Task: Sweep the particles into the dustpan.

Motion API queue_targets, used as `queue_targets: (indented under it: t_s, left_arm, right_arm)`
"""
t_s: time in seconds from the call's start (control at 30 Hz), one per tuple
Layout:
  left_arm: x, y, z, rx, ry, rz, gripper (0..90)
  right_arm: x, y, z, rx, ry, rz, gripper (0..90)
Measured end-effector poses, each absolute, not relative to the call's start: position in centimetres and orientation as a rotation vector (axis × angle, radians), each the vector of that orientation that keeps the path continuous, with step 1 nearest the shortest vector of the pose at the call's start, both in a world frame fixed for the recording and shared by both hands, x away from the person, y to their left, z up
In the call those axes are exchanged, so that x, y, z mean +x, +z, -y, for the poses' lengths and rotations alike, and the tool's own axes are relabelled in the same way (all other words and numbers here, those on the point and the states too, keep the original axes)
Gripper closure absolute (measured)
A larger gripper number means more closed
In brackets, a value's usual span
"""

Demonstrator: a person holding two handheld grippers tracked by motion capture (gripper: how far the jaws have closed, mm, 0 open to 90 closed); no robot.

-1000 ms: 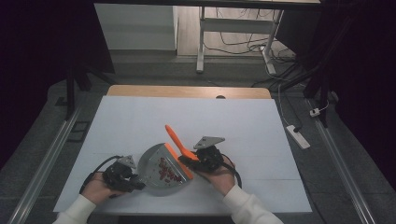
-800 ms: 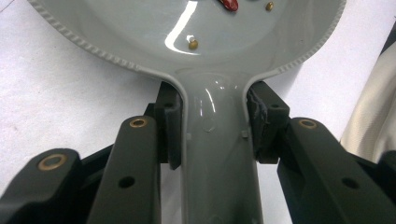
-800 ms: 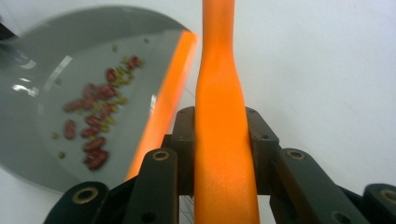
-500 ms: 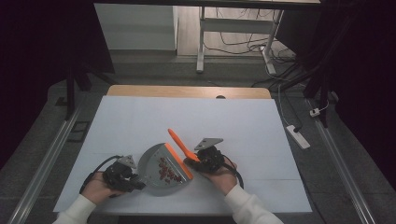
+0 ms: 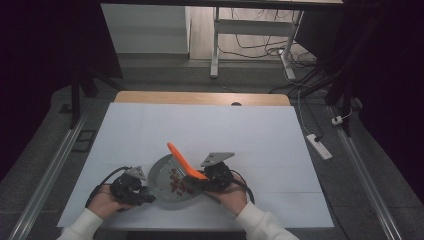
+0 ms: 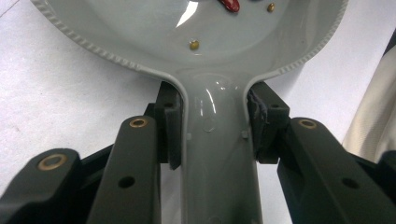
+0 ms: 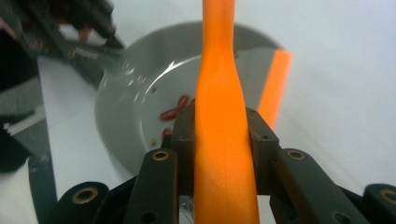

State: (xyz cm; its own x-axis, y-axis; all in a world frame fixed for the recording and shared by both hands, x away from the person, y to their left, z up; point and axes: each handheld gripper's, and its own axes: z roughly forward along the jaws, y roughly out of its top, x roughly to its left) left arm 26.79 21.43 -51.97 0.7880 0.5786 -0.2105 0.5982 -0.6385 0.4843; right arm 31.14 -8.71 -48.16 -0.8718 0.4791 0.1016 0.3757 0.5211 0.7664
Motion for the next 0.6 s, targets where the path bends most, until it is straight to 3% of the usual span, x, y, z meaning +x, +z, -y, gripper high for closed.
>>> queue_targets:
  t_s: [0.6]
  left_arm:
    - [26.3, -52.1, -21.2, 2.395, -0.010, -0.872, 62.3]
  right_arm:
    - [33.9, -46.3, 14.3, 0.932, 1.310, -2.399, 70.4]
